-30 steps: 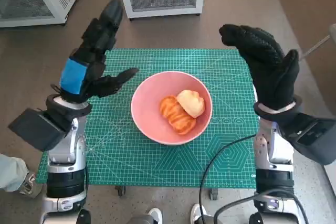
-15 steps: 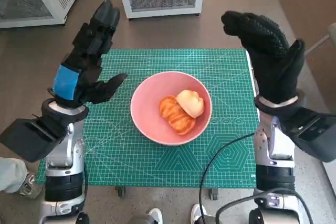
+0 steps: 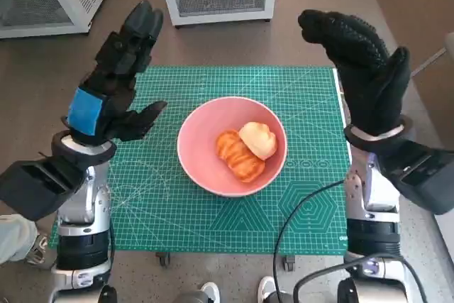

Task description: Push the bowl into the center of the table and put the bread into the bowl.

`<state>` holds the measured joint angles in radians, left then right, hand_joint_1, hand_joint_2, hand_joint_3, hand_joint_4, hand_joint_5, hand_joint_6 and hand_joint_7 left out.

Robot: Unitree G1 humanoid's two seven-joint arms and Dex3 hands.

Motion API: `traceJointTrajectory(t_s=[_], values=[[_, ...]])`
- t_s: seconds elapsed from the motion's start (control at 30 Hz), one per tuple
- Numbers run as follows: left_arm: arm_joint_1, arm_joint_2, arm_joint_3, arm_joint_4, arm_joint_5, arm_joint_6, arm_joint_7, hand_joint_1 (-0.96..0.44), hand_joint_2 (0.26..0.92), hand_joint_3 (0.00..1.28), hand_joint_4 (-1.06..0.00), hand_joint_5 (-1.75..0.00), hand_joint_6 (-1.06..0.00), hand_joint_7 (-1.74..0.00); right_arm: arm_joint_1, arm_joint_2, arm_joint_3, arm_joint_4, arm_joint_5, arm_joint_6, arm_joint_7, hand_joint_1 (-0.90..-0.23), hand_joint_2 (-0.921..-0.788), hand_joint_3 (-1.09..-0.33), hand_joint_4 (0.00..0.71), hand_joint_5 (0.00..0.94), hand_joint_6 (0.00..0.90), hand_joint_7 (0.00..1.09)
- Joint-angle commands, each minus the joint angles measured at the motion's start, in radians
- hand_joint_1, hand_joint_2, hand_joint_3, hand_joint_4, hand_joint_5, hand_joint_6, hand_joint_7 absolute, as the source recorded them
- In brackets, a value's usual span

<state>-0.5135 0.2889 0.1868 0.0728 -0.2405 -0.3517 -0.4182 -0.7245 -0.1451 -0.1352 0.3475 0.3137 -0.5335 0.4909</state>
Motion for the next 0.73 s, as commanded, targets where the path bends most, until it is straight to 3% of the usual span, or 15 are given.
traceJointTrajectory(t_s=[0.03, 0.47, 0.73], values=[[-0.022, 0.013, 0.003, 0.011, -0.002, -0.018, 0.001, -0.67, 0.921, 0.43, -0.13, -0.01, -0.22, -0.04, 0.001, -0.003, 0.005, 0.007, -0.003, 0.019, -0.002, -0.709, -0.921, -0.829, 0.190, 0.006, 0.125, 0.34], [-0.034, 0.004, 0.001, 0.009, 0.001, -0.008, 0.023, -0.66, 0.921, 0.43, -0.13, 0.00, -0.22, -0.04, -0.018, -0.010, 0.006, 0.037, -0.021, 0.003, -0.002, -0.692, -0.921, -0.818, 0.193, 0.005, 0.136, 0.32], [-0.041, 0.001, -0.001, 0.007, -0.001, 0.000, 0.040, -0.67, 0.921, 0.44, -0.15, -0.01, -0.22, -0.04, -0.033, -0.017, 0.006, 0.060, -0.017, -0.003, 0.005, -0.669, -0.921, -0.833, 0.194, 0.004, 0.142, 0.32]])
